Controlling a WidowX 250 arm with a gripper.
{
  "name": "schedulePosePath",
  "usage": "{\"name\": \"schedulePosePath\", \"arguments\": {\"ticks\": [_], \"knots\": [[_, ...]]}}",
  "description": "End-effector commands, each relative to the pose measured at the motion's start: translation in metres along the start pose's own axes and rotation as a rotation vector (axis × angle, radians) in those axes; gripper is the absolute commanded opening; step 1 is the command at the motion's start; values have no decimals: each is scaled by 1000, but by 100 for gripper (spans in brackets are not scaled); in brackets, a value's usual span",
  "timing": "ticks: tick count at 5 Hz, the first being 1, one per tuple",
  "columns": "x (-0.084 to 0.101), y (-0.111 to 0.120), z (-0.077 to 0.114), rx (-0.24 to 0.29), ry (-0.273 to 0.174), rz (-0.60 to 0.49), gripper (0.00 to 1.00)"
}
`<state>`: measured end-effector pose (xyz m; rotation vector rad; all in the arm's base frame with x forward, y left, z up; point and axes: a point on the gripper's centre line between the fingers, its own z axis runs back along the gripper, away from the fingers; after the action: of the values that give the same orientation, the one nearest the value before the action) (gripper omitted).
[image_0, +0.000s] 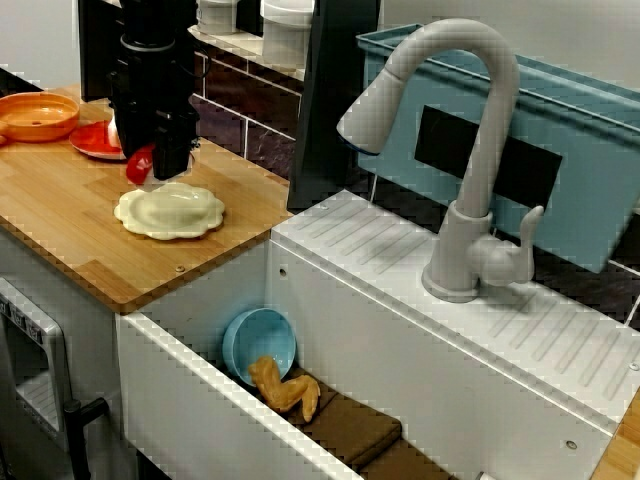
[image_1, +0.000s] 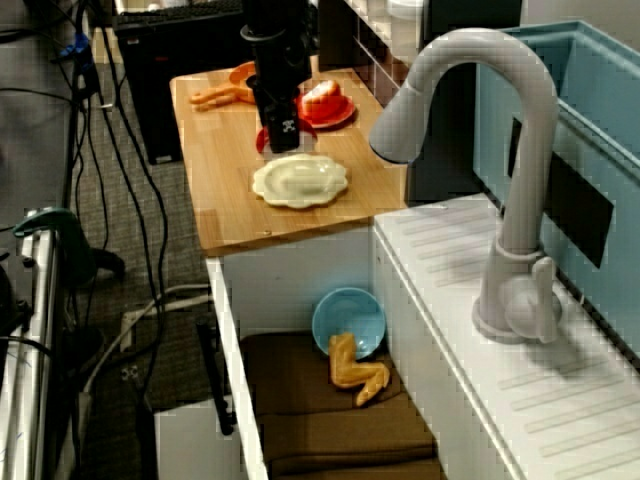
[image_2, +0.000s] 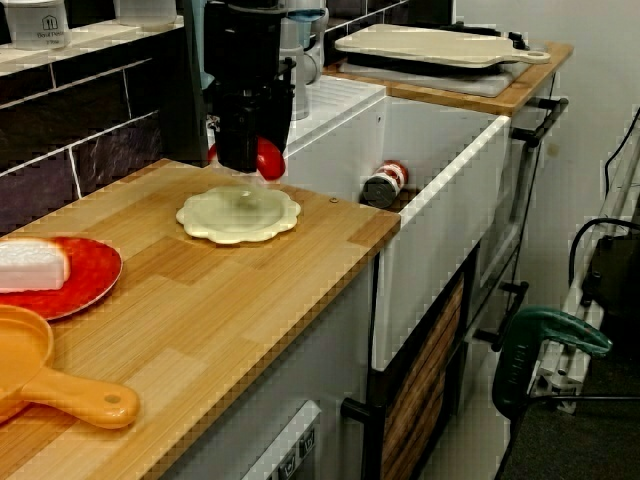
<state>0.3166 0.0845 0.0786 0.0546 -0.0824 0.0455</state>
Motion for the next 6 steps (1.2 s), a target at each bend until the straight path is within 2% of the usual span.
{"name": "schedulePosePath", "arguments": {"ticks": [1, 4, 6], "knots": [[1, 7, 4, 11, -25, -10, 0], [3, 3, -15, 24, 8, -3, 0], [4, 4, -21, 38, 20, 9, 0]]}}
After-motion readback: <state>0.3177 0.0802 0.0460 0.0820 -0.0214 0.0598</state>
